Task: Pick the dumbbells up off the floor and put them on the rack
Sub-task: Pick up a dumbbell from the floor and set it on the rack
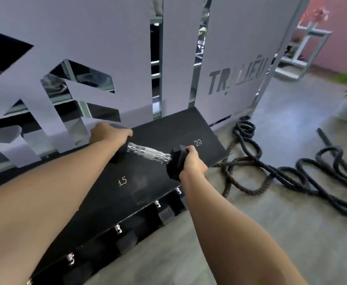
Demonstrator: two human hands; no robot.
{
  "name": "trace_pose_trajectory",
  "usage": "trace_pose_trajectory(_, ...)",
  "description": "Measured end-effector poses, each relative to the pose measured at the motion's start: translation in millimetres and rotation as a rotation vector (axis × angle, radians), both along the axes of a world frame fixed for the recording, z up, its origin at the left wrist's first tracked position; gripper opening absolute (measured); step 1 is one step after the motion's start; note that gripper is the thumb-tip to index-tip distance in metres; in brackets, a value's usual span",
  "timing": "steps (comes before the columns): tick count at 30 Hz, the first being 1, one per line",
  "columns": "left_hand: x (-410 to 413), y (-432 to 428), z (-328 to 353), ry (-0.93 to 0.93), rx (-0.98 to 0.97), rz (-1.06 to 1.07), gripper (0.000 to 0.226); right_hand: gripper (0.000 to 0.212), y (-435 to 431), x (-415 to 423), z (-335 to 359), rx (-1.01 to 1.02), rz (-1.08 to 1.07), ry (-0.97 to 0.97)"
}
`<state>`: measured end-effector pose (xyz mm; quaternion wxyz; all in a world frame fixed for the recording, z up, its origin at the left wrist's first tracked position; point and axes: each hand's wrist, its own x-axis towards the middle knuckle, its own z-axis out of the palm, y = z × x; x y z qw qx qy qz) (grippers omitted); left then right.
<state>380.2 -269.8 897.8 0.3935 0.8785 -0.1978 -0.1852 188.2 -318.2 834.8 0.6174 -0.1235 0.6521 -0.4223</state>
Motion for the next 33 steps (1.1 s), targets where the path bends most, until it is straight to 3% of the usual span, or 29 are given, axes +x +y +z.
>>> trace_pose_trajectory(12, 146.4, -44.2, -108.4, -0.050, 0.238, -0.085, 0.053, 0.046, -14.6, 148.7, -115.0, 0.308, 0.002, 0.029)
trace_pose_trajectory(17, 191.7, -61.9, -151.5, -0.116, 0.369, -0.206, 0.078, 0.041, -6.0, 195.3, -159.1, 0.447, -0.062, -0.017)
trace_pose_trajectory(25, 209.4, -88.8, -204.6, -0.188, 0.512, -0.326, 0.082, 0.042, -3.6, 223.3, -219.0, 0.565, -0.129, -0.023)
trace_pose_trajectory(33, 198.5, -101.4, -227.3, -0.159, 0.534, -0.391, 0.079, 0.023, -9.0, 207.7, -226.5, 0.490, 0.023, 0.231)
